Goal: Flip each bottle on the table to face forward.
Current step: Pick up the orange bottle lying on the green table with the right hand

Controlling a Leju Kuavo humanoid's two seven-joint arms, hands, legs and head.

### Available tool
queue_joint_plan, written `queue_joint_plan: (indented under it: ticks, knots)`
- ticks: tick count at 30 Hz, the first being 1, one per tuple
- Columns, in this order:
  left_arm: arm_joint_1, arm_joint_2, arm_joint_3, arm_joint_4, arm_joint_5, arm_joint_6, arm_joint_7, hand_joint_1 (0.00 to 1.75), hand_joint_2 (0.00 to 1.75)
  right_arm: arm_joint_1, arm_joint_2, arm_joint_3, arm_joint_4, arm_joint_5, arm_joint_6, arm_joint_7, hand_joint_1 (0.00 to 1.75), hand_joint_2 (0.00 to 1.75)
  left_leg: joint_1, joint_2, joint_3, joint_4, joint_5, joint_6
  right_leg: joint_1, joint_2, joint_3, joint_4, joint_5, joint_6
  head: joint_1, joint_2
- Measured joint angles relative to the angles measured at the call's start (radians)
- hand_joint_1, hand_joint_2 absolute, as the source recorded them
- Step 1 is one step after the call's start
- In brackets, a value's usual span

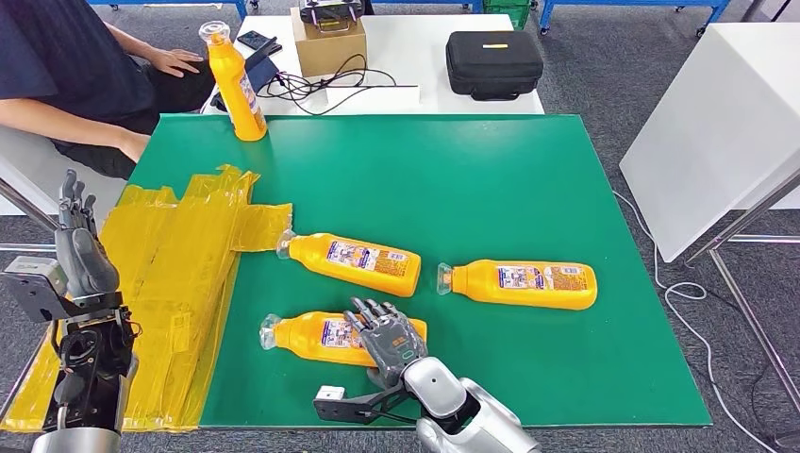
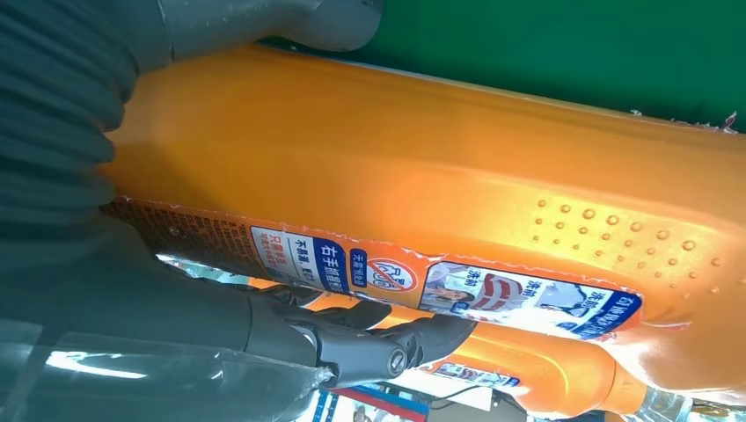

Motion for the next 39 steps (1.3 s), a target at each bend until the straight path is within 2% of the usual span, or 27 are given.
queue_joint_plan:
  ticks: [11, 15, 17, 20, 22, 28, 39]
  knots:
    - [0.001, -0.001, 0.001, 0.000, 0.000, 0.000, 0.000, 0.00, 0.00, 0.000, -0.001, 0.000, 0.000, 0.000, 0.000, 0.000, 0.35, 1.75, 0.000, 0.000, 0.000, 0.000, 0.000, 0.000, 0.000, 0.000, 0.000, 0.000, 0.000, 0.000, 0.000, 0.000]
    - [0.002, -0.001, 0.001, 0.000, 0.007, -0.008, 0.003, 0.00, 0.00, 0.000, -0.001, 0.000, -0.001, -0.008, 0.001, -0.007, 1.75, 1.75, 0.000, 0.000, 0.000, 0.000, 0.000, 0.000, 0.000, 0.000, 0.000, 0.000, 0.000, 0.000, 0.000, 0.000]
    - [0.009, -0.001, 0.002, 0.000, 0.058, -0.053, 0.018, 0.00, 0.00, -0.003, -0.001, -0.017, -0.001, -0.084, 0.013, -0.074, 1.75, 1.75, 0.000, 0.001, 0.000, 0.000, 0.000, 0.000, 0.000, 0.001, 0.000, 0.000, 0.000, -0.001, 0.000, 0.000]
    - [0.038, -0.002, 0.007, 0.000, 0.151, -0.125, 0.033, 0.00, 0.00, -0.022, -0.006, -0.101, 0.001, -0.368, 0.053, -0.241, 1.75, 1.75, 0.000, 0.005, 0.001, 0.000, 0.000, 0.000, 0.000, 0.004, 0.000, 0.000, 0.002, -0.003, 0.000, 0.000]
    - [0.055, -0.004, 0.007, 0.000, 0.166, -0.136, 0.033, 0.00, 0.00, -0.029, -0.009, -0.151, 0.006, -0.488, 0.068, -0.283, 1.75, 1.75, 0.000, 0.005, 0.001, 0.000, 0.000, 0.000, 0.000, 0.005, -0.001, 0.000, 0.002, -0.003, 0.000, 0.000]
    - [0.071, -0.004, 0.007, 0.000, 0.172, -0.142, 0.033, 0.00, 0.00, -0.030, -0.007, -0.204, 0.016, -0.492, 0.074, -0.301, 1.75, 1.75, 0.000, 0.004, 0.001, 0.000, 0.000, 0.000, 0.001, 0.004, 0.000, 0.000, 0.002, -0.003, 0.000, 0.000]
    - [0.075, -0.004, 0.007, 0.000, 0.174, -0.142, 0.033, 0.00, 0.00, -0.030, -0.005, -0.223, 0.021, -0.490, 0.074, -0.303, 1.75, 1.75, 0.000, 0.004, 0.001, 0.000, 0.000, 0.000, 0.000, 0.004, 0.000, 0.000, 0.002, -0.003, 0.000, 0.000]
